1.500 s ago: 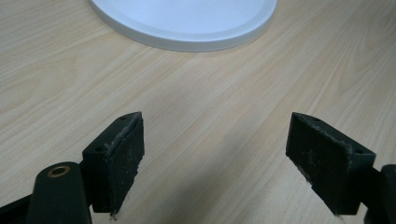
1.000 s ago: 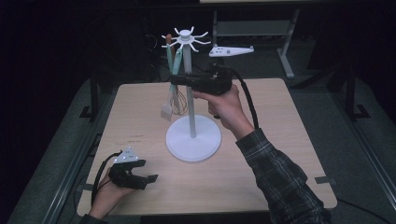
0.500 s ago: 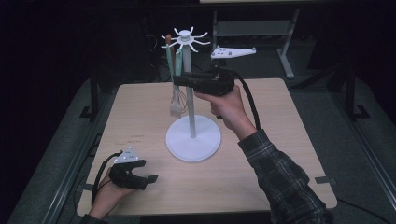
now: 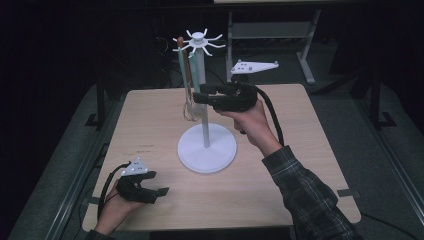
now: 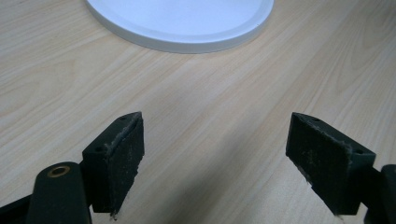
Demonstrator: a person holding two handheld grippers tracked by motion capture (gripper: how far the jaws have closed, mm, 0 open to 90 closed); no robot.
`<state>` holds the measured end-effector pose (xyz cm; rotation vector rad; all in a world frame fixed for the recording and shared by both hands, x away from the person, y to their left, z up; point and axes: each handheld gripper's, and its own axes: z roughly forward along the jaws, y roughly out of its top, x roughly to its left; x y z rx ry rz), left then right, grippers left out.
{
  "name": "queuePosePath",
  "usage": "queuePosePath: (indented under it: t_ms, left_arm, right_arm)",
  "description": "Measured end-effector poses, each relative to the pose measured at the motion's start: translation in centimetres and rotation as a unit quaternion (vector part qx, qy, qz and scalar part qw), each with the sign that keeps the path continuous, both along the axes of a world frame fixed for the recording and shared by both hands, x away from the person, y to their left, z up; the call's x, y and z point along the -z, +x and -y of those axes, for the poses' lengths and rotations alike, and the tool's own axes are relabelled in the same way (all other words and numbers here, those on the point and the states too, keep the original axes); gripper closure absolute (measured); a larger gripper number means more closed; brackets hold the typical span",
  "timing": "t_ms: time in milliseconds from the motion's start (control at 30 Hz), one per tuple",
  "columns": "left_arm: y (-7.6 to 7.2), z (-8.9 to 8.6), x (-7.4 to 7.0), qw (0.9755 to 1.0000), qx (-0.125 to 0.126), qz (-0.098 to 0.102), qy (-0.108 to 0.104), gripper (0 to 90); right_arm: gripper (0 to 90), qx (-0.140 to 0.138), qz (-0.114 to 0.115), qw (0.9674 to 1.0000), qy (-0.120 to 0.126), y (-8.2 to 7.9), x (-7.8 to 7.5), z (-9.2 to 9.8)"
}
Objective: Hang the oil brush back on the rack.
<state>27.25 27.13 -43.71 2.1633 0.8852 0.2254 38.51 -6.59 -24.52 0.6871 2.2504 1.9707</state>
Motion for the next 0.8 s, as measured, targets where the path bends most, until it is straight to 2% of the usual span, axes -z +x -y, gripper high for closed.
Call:
queuePosePath:
  t_ms: [133, 267, 500, 600, 633, 733, 800]
  left_arm:
    - [0.0, 0.0, 0.0, 1.0000, 0.002, 0.002, -0.003, 18.7]
    - [0.0, -0.1, 0.0, 1.0000, 0.004, 0.003, -0.005, 18.1]
    - [0.0, -0.2, 0.0, 0.9999, 0.010, 0.007, -0.009, 17.6]
    - [0.0, -0.2, 0.0, 0.9999, 0.012, 0.007, -0.010, 17.7]
    - [0.1, -0.2, 0.0, 0.9998, 0.014, 0.008, -0.013, 17.7]
    - [0.1, -0.2, 0.0, 0.9997, 0.015, 0.009, -0.014, 17.7]
    - [0.1, -0.3, 0.0, 0.9998, 0.014, 0.010, -0.014, 17.6]
  right_arm:
    - [39.8, 0.009, 0.000, 0.9999, -0.012, -0.1, 0.3, 0.5]
    - [34.5, 0.015, 0.003, 0.9996, -0.025, -0.4, 0.6, 0.9]
    - [29.2, 0.028, 0.009, 0.9979, -0.058, -0.9, 1.8, 1.8]
    - [28.2, 0.031, 0.006, 0.9973, -0.067, -1.0, 2.3, 2.1]
    - [27.0, 0.034, 0.006, 0.9962, -0.079, -1.1, 2.8, 2.5]
    - [25.8, 0.039, 0.002, 0.9950, -0.091, -1.3, 3.5, 3.0]
    - [25.5, 0.040, 0.000, 0.9948, -0.094, -1.4, 3.7, 3.1]
